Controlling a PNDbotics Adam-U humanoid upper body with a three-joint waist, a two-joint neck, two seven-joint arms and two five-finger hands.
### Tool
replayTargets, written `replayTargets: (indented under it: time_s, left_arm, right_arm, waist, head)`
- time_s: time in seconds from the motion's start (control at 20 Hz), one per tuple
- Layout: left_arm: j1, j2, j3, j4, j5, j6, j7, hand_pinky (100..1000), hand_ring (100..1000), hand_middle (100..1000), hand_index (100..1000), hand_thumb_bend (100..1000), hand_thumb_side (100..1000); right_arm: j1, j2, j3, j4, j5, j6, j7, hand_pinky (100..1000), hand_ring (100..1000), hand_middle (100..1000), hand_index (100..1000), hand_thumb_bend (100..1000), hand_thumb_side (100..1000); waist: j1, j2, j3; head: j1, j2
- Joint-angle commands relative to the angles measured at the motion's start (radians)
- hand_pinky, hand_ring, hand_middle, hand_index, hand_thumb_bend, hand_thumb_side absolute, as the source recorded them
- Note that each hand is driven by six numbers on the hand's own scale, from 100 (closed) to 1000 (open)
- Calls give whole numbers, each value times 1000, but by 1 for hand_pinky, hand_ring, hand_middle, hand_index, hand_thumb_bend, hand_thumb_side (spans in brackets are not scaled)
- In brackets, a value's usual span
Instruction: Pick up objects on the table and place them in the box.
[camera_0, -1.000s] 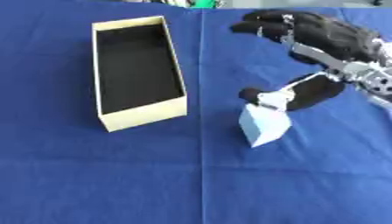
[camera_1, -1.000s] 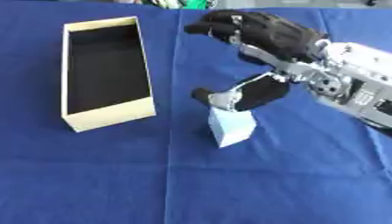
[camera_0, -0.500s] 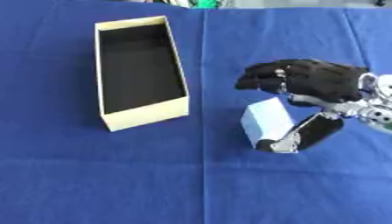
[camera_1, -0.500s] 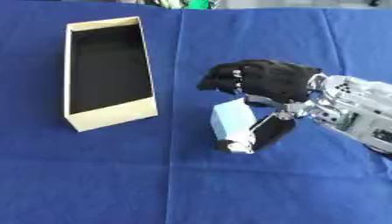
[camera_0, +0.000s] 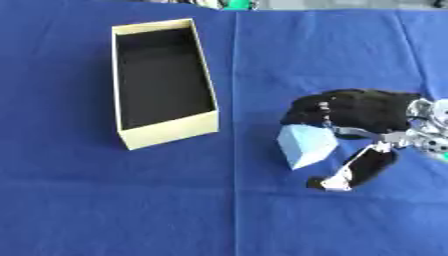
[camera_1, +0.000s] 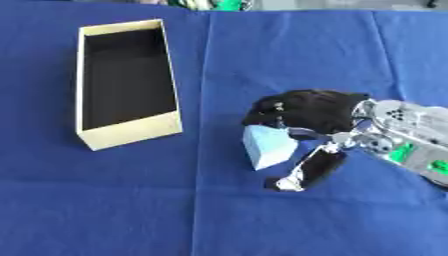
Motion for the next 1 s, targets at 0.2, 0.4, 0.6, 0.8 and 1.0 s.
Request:
replayTargets:
  time_s: [0.2, 0.4, 0.6, 0.8, 1.0]
  left_arm:
    - [-4, 13, 3, -20, 1, 2, -8, 482, 735, 607, 739, 100, 682]
    - [-3, 16, 3, -20, -1, 3, -12, 482, 736, 608, 737, 100, 683]
    - [-2, 20, 3, -20, -2, 4, -16, 482, 737, 608, 736, 100, 683]
    - [-1, 29, 1, -20, -4, 4, -19, 482, 737, 608, 736, 100, 682]
    - [3, 35, 1, -20, -5, 5, -21, 482, 739, 608, 737, 100, 683]
  right_arm:
    - [-40, -25, -64, -11, -37, 11, 107, 879, 989, 920, 1000, 484, 702]
    - [-70, -25, -105, -11, -47, 17, 175, 870, 979, 908, 1000, 481, 705]
    - [-92, -30, -125, -11, -59, 16, 243, 870, 987, 910, 1000, 495, 704]
    - [-114, -47, -114, -11, -31, -7, 308, 861, 985, 914, 1000, 503, 696]
    - [-137, -48, -99, -11, -16, -7, 375, 860, 984, 914, 1000, 518, 700]
  waist:
    - [-3, -8, -3]
    - [-5, -7, -4]
    - [-9, -5, -2]
    - [-21, -7, 0]
    - [-33, -9, -1]
  head:
    - [7, -8]
    - [11, -9]
    - [12, -9]
    - [13, -5]
    - [9, -5]
